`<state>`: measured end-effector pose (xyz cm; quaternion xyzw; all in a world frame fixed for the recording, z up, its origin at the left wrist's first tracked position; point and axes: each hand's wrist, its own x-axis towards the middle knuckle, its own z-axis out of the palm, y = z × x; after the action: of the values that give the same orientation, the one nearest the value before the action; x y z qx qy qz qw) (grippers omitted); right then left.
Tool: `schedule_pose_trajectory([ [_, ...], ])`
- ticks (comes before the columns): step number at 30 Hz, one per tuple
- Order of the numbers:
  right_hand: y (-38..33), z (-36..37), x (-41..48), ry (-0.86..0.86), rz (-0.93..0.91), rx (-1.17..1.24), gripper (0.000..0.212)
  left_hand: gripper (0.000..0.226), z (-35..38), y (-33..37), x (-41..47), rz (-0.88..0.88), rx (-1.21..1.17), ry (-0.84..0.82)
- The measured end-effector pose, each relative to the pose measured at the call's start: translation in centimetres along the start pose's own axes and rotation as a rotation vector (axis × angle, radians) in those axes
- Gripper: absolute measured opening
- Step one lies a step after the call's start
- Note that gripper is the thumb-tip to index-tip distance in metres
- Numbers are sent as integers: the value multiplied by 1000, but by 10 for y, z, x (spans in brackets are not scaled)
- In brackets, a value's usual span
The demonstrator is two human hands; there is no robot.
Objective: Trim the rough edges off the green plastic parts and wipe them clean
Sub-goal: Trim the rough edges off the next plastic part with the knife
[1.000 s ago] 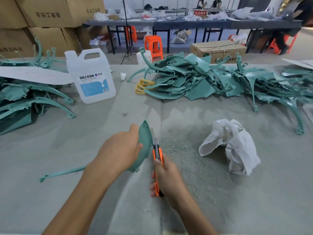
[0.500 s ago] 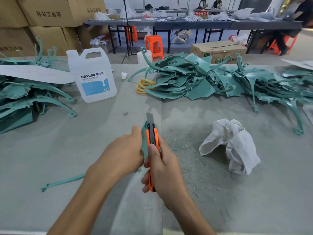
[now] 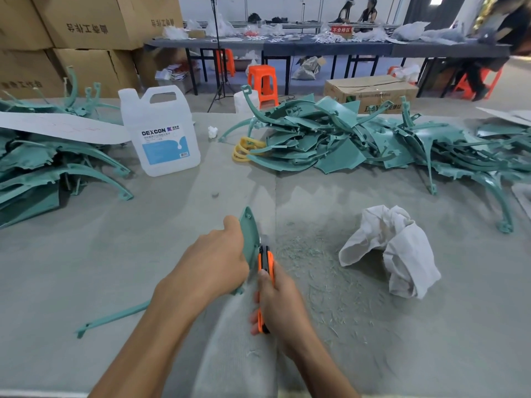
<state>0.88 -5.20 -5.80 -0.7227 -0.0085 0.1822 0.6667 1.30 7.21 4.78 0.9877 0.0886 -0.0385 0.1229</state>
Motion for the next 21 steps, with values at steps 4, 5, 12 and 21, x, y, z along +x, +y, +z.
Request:
schedule_pose_trajectory([
  [4, -14, 1, -10, -1, -91, 6, 33, 23, 0, 6, 0, -39, -44, 4],
  [5, -19, 1, -13, 0, -117, 1, 35, 23, 0, 7, 0, -46, -48, -1],
  [12, -57, -15, -24, -4, -319, 10, 37, 21, 4, 1, 2, 10, -40, 21],
  [21, -48, -59, -18, 218, -213, 228, 3, 11, 0, -14, -7, 193, 66, 293],
])
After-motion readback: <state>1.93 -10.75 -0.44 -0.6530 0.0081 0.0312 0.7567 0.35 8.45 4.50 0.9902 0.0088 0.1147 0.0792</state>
